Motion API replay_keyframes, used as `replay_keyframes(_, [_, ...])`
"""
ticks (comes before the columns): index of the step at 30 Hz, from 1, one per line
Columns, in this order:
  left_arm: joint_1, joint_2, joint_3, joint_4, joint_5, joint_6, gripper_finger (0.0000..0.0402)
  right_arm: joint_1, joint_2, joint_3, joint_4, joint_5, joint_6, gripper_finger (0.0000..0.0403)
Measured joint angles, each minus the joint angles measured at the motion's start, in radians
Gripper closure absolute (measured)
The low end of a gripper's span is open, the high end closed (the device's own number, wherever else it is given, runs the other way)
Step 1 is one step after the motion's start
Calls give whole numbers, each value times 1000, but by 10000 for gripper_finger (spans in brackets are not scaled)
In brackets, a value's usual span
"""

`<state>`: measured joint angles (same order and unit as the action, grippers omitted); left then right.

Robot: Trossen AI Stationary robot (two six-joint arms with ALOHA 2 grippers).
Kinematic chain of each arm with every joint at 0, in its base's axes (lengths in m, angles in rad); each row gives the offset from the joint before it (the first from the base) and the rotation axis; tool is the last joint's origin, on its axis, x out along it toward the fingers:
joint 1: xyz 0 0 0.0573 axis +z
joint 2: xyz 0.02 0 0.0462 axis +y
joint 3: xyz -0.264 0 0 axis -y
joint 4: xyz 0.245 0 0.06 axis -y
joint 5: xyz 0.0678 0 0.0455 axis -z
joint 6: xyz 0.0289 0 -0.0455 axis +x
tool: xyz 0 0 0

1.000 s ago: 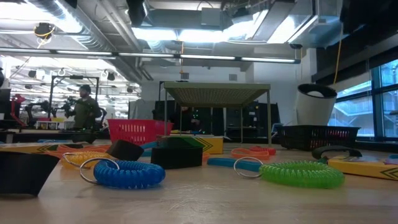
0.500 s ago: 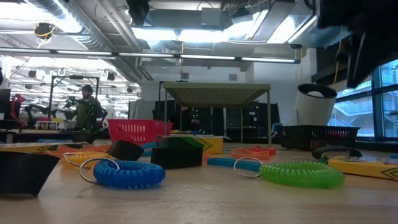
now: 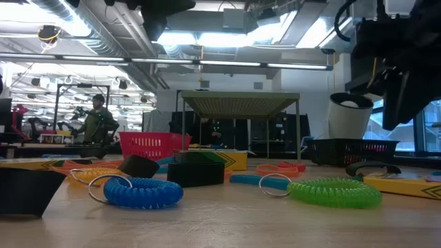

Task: Pick & Place Office Desk Supplies
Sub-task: Put the black rubber band into the black bin

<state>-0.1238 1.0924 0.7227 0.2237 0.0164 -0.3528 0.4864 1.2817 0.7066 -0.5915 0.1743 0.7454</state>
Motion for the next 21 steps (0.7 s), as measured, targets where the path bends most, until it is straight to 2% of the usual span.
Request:
replay_keyframes(4, [2,0,0,0,-20,-2,244,-11,52,-1,63,-31,-74,224])
replay_keyframes(9, [2,0,0,-4,-25,-2,244,-17,127,-1,110,-59,-88,233])
replay_keyframes(21, [2,0,0,-12,-25,-3,244,-26,243,-1,161,-58,-133,232])
